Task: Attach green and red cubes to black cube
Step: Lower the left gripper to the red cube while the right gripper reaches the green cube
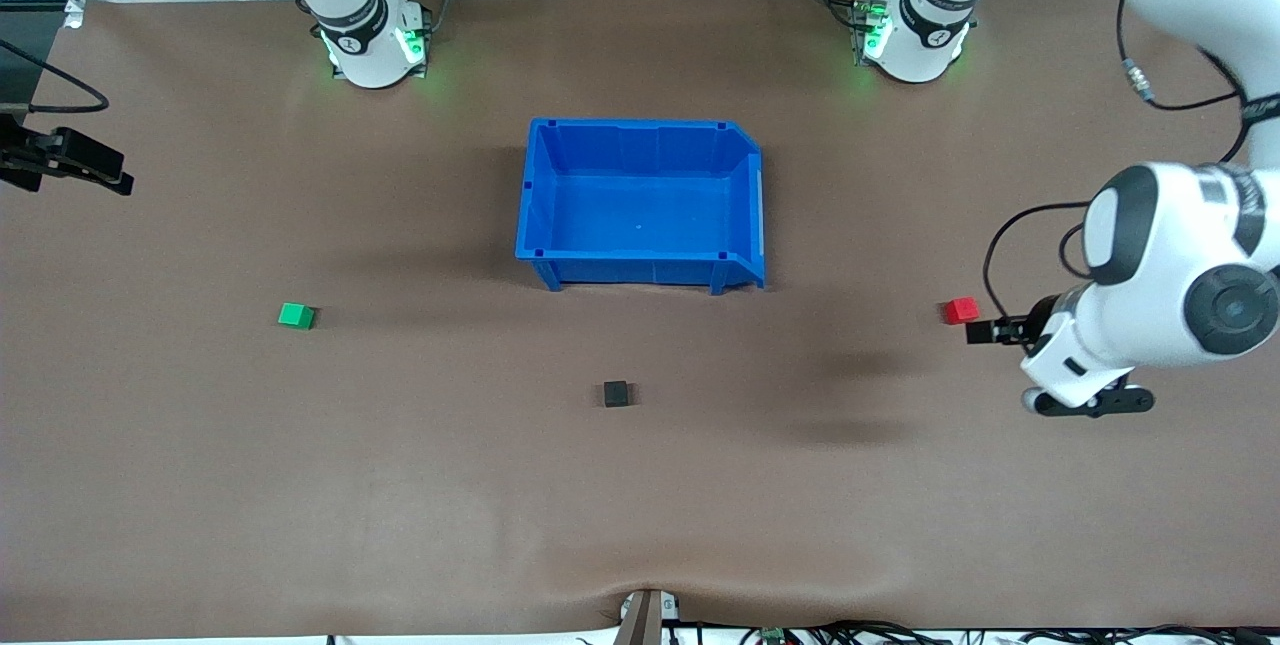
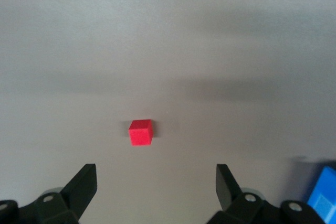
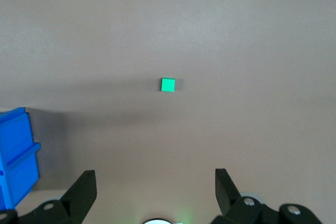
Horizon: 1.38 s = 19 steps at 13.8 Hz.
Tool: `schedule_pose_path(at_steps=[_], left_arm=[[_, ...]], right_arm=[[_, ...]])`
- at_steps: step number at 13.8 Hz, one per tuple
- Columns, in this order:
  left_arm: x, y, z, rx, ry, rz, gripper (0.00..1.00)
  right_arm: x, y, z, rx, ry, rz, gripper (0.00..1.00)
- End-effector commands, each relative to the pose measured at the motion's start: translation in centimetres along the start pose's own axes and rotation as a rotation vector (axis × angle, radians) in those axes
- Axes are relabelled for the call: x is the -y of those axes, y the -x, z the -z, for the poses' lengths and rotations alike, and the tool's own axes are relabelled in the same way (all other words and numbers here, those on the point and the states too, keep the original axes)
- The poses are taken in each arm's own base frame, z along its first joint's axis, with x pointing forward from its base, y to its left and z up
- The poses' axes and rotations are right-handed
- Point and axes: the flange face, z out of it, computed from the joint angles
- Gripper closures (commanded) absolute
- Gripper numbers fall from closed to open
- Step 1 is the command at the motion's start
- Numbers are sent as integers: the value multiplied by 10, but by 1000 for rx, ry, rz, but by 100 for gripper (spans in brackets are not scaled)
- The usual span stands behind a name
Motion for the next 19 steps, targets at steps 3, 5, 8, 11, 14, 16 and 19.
schedule_pose_path(at_steps=[3, 5, 8, 11, 14, 16, 19], left_arm=[[-11, -6, -26, 30, -24, 57, 0], [-14, -2, -45, 55, -30, 52, 0], [0, -2, -74, 40, -34, 6, 0], [15, 3, -110, 41, -18, -33, 0], [26, 4, -123, 49, -13, -15, 0], [27, 6, -135, 66, -6, -11, 0], [25, 13, -152, 71, -1, -11, 0]], right_arm=[[24, -22, -26, 45, 1, 33, 0], [35, -37, -44, 53, -3, 50, 0], [54, -64, -86, 90, -15, 73, 0], [58, -81, -127, 152, -22, 74, 0], [35, -99, -180, 243, -157, 8, 0], [15, -111, -216, 274, -164, -15, 0], [-19, -119, -275, 196, -153, -60, 0]])
